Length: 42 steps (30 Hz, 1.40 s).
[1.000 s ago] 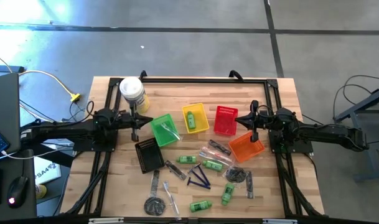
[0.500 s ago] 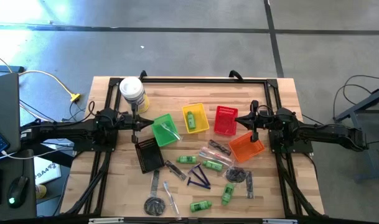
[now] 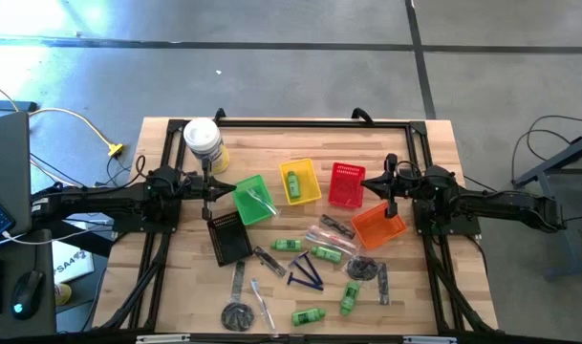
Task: Pick & Place Travel size toiletries
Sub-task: Put the blue razor into the black bin
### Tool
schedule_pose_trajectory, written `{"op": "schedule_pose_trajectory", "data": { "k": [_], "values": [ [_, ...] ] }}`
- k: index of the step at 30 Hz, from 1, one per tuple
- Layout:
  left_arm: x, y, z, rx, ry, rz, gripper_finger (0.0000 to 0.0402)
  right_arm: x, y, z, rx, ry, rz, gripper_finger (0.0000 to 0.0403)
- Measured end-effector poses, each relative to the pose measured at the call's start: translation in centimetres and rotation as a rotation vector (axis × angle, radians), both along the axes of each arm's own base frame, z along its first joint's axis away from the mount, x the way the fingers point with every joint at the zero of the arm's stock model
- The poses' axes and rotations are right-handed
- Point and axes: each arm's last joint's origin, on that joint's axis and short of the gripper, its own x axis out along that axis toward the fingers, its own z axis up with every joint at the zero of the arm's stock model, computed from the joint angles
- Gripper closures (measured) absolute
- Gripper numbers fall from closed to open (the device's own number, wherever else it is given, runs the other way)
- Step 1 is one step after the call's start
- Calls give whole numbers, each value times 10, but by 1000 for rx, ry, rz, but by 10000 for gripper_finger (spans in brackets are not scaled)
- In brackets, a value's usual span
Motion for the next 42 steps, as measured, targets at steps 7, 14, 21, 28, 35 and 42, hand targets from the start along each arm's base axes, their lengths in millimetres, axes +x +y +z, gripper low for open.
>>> {"op": "schedule_pose_trajectory", "data": {
  "k": [7, 14, 21, 28, 35, 42],
  "values": [
    [0, -1, 0, 1, -1, -41, 401, 0, 0, 1, -1, -10, 3, 398],
    [0, -4, 7, 38, -69, -132, 401, 0, 2, 6, -3, -25, 68, 398],
    [0, -4, 8, -6, -55, -141, 401, 0, 0, 7, 48, -34, 27, 398],
    [1, -4, 4, 34, -14, -140, 401, 1, 0, 5, 33, -3, 7, 398],
    [1, -4, 5, 36, -19, -135, 401, 1, -1, 5, 126, -8, -9, 398],
    [0, -4, 15, 63, -112, -130, 401, 6, 6, 21, 167, -14, 77, 400]
  ]
}}
